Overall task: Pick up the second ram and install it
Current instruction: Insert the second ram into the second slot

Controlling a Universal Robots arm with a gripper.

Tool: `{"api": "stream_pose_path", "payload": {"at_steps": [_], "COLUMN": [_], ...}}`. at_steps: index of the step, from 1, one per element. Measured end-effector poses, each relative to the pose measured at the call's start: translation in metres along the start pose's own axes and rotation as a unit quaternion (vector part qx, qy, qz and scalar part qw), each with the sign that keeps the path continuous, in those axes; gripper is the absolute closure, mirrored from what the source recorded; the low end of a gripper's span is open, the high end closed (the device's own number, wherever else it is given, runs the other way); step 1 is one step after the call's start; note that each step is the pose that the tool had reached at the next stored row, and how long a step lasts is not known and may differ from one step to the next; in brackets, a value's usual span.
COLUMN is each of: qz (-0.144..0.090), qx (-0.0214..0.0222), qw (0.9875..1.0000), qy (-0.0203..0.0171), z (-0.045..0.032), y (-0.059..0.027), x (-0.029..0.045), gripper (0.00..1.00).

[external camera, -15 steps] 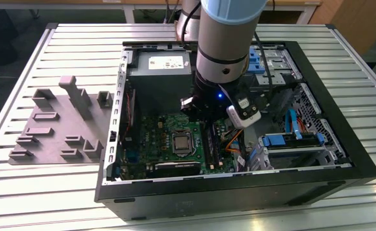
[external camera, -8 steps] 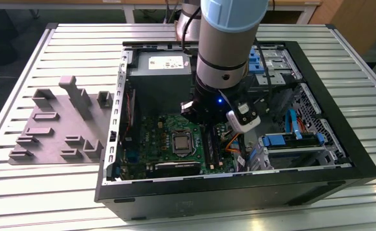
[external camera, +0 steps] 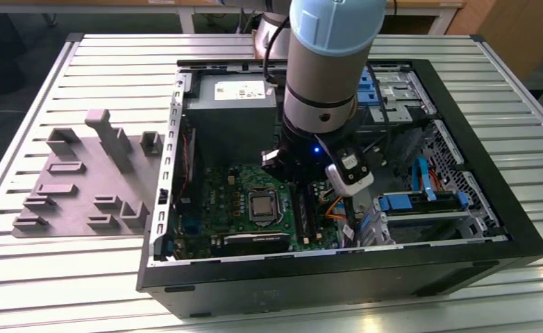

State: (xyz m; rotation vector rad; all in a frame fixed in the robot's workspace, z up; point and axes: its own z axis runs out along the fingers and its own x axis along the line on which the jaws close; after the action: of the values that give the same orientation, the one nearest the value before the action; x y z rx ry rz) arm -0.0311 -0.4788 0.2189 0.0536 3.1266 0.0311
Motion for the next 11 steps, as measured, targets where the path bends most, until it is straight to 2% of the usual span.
{"api": "stream_pose_path", "payload": {"at_steps": [11], "qz": [0.001], "qx": [0.0], "qw": [1.0], "qy": [0.0], "z": [0.0057], "y": [-0.0001], "x": [0.0001], "gripper": [0.86]}}
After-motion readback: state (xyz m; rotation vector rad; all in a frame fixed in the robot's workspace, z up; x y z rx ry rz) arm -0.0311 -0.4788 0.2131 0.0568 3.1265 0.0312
